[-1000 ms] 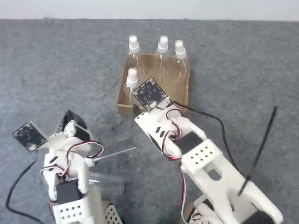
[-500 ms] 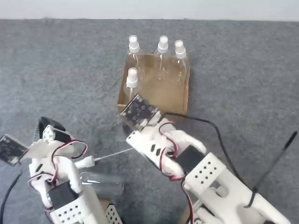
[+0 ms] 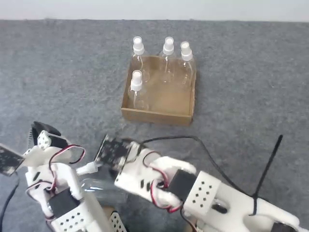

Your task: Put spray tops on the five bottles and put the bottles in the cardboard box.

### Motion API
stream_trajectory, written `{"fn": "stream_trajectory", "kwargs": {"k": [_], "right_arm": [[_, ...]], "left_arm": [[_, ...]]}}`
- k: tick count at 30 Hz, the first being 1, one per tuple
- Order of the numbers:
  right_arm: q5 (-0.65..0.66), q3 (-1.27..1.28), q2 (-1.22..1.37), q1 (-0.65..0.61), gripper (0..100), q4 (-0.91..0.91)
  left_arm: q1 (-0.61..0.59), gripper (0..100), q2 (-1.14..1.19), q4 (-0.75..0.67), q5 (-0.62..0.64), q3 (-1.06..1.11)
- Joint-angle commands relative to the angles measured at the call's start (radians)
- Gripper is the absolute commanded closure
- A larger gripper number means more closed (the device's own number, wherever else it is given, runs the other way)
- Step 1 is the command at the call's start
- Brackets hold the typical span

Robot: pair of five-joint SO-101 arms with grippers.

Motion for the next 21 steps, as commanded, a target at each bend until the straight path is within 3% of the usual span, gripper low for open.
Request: {"fn": "stream_trajectory", "kwargs": {"k": [1,11,21], "right_arm": [[0.006,-0.012,-0.039,-0.084,78.6,0.018],[0.006,0.006,0.127,-0.183,78.3,-0.053],[0.005,0.008,0.22,-0.188,78.5,-0.061]], "left_arm": [[-0.003,98,-0.008,-0.035,-0.003,-0.056],[-0.003,98,-0.008,-0.035,-0.003,-0.056],[-0.034,98,-0.008,-0.037,-0.002,-0.056]]}}
